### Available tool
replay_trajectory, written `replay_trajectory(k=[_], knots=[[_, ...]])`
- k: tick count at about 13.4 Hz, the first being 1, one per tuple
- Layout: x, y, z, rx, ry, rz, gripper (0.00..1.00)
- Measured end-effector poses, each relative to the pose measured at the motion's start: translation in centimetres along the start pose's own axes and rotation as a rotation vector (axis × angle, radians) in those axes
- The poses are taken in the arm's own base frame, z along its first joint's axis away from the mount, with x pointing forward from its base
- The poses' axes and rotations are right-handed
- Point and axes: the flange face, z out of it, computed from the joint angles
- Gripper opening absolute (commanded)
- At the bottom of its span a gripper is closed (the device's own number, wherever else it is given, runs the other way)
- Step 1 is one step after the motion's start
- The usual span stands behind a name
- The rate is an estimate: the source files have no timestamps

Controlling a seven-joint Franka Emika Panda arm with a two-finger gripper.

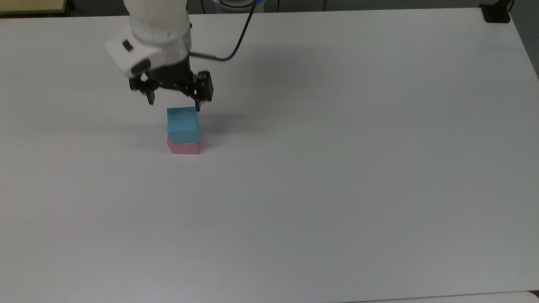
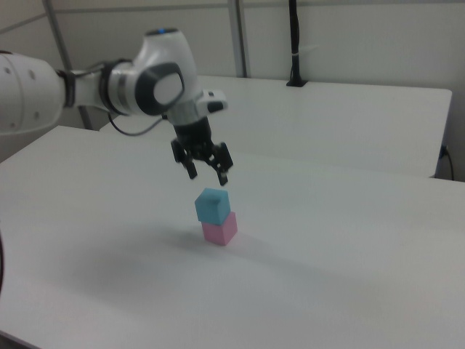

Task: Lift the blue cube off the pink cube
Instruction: 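Close the gripper on the light-blue cube and lift it off the pink cube, then carry the light-blue cube sideways away from the pink cube and lower it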

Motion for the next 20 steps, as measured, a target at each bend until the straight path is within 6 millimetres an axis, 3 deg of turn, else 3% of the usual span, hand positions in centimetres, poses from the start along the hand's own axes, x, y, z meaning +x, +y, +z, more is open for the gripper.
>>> replay_trajectory(k=[2,4,7,8,9,11,14,17,20], knots=[[0.7,-0.8,3.6,-0.013,-0.034,-0.044,1.00],[0.9,-1.8,5.5,-0.018,-0.063,-0.066,0.95],[0.9,-1.9,7.1,-0.027,-0.087,-0.121,0.58],[0.9,-1.3,7.2,-0.030,-0.089,-0.136,0.46],[0.9,-0.6,7.1,-0.034,-0.089,-0.144,0.42],[1.1,0.2,6.6,-0.039,-0.079,-0.146,0.42],[0.9,-0.3,3.9,-0.008,-0.069,-0.137,0.42],[-0.4,-4.8,1.1,0.048,-0.102,-0.168,0.42],[-2.8,-12.9,1.2,0.047,-0.198,-0.210,0.42]])
